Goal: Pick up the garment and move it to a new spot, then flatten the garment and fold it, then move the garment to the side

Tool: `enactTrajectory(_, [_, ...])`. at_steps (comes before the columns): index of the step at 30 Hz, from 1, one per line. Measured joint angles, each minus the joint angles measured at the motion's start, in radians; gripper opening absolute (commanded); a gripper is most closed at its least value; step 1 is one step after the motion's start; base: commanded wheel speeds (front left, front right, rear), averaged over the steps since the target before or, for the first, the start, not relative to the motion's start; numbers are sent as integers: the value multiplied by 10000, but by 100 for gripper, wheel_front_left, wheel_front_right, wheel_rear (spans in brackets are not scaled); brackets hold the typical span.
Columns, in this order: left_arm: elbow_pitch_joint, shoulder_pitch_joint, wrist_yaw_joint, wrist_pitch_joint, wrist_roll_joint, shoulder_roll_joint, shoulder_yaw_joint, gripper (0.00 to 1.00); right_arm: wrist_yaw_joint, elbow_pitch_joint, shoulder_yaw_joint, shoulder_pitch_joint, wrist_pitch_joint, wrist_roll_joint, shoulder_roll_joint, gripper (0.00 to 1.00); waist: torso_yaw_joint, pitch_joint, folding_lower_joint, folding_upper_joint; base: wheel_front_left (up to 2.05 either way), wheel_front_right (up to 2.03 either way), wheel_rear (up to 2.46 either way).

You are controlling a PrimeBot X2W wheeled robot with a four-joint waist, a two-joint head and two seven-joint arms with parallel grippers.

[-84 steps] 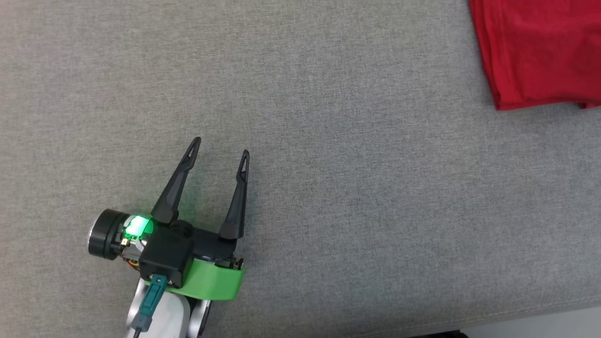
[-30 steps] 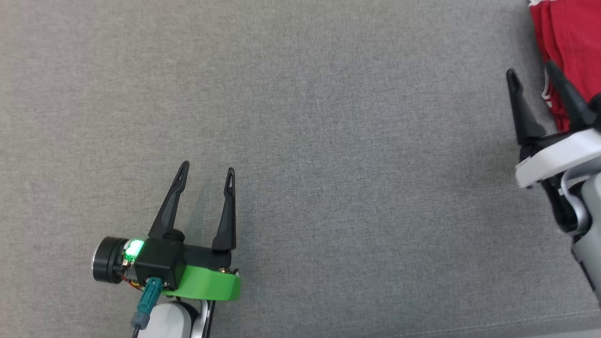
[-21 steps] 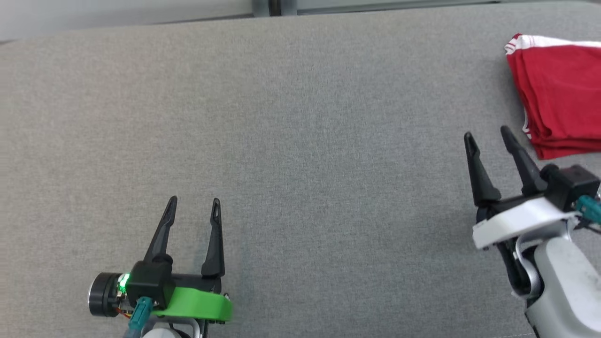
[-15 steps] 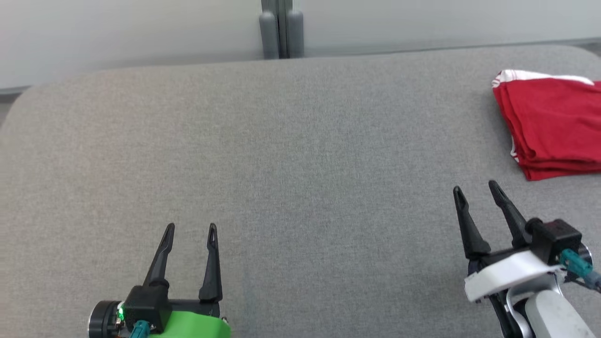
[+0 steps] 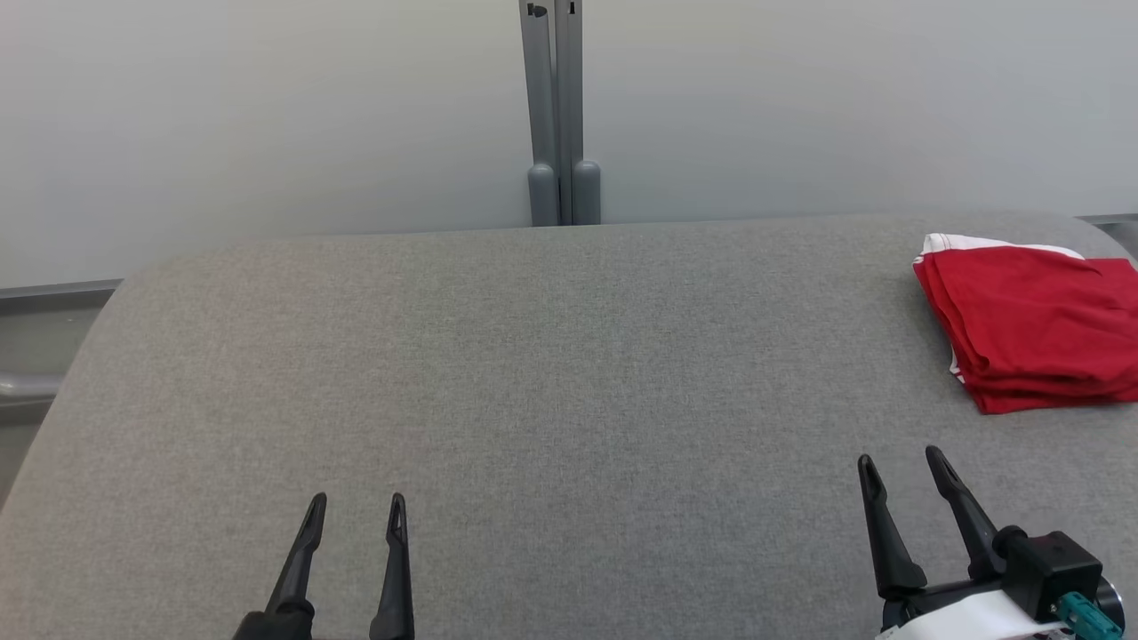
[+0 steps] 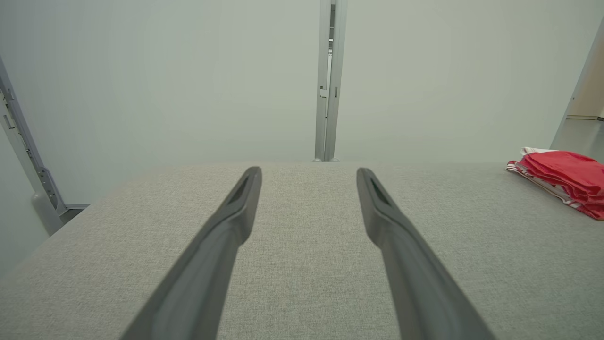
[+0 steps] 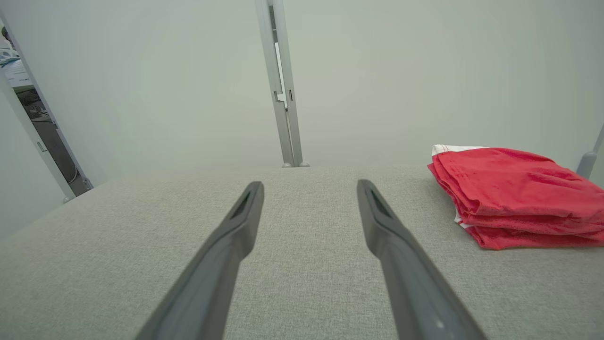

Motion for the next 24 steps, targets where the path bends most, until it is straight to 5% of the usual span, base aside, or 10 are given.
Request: enactTrajectory(24, [316,171,29,0,174,0,58,100,0,52,2,350,0,-75,238,100,225,-190,1,0,0,0,0])
